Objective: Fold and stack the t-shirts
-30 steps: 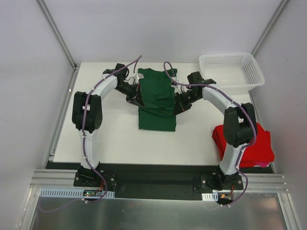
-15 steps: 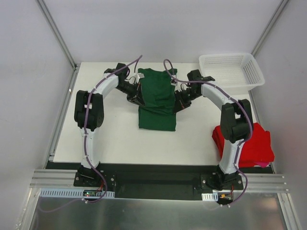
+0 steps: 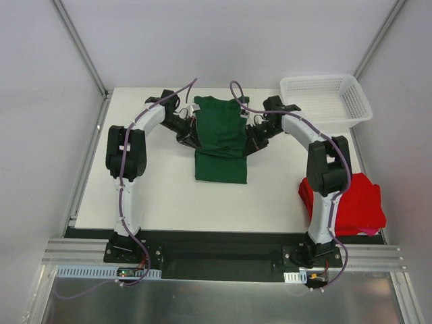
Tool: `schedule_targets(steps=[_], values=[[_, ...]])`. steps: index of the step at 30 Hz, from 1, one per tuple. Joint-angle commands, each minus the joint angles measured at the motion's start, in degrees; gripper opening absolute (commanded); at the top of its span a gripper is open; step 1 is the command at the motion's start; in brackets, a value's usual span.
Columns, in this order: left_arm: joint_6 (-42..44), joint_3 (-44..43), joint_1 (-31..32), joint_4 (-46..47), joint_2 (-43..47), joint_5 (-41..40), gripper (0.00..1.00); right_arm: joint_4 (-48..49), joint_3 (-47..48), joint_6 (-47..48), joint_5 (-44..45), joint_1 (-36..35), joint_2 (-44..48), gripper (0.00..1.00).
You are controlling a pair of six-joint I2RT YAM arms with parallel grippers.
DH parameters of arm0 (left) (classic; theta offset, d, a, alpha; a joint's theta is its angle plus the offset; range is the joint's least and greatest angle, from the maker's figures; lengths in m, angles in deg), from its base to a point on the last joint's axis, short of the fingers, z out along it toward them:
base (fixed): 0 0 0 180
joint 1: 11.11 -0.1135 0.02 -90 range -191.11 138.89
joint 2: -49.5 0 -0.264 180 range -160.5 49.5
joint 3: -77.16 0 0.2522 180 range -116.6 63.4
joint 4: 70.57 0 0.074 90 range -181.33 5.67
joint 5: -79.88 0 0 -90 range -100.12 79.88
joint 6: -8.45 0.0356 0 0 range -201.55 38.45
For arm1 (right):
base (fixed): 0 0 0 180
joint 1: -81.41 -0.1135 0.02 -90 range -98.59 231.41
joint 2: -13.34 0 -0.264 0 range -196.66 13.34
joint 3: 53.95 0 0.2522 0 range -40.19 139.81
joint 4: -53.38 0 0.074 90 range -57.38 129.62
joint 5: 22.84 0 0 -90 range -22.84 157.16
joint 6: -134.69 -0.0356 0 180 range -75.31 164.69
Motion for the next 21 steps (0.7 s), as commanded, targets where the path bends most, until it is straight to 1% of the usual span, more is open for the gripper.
schedule_targets(steps=[1, 10, 21], values=[[2.1, -2.8, -0.8, -1.7, -0.2, -0.1, 0.0, -1.3, 3.8, 2.0, -1.4, 0.6, -0.6, 0.01], [2.2, -6.2, -1.5, -1.8, -2.2, -0.9, 0.0, -1.5, 6.7, 1.6, -1.0, 0.8, -2.5, 0.01], [2.8, -7.7, -1.9, -1.6, -4.2, -1.9, 0.0, -1.5, 8.9, 1.7, -0.2, 1.2, -4.0, 0.01]])
